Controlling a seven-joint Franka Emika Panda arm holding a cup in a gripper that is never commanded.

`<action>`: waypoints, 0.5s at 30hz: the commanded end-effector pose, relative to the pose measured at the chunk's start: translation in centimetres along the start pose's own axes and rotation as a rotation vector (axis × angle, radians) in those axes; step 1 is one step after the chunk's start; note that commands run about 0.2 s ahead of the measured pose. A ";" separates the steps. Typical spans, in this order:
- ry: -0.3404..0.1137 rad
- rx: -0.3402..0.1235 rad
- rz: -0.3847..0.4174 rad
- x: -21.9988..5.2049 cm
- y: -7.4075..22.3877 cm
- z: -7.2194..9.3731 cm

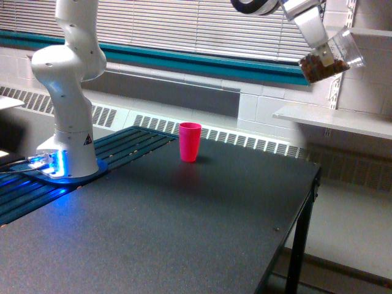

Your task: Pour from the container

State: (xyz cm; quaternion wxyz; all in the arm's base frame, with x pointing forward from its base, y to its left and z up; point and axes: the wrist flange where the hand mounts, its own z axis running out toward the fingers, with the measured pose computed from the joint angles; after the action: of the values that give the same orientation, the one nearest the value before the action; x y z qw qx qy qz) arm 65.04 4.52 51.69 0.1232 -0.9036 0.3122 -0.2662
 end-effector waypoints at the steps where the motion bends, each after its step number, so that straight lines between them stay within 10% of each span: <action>1: -0.020 0.016 -0.054 -3.0 -2.8 0.3; 15: -0.034 0.022 -0.180 -9.5 -3.6 0.2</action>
State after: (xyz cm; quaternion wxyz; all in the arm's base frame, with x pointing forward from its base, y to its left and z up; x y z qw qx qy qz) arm 62.66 10.95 48.51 0.1105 -0.9279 0.2495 -0.2540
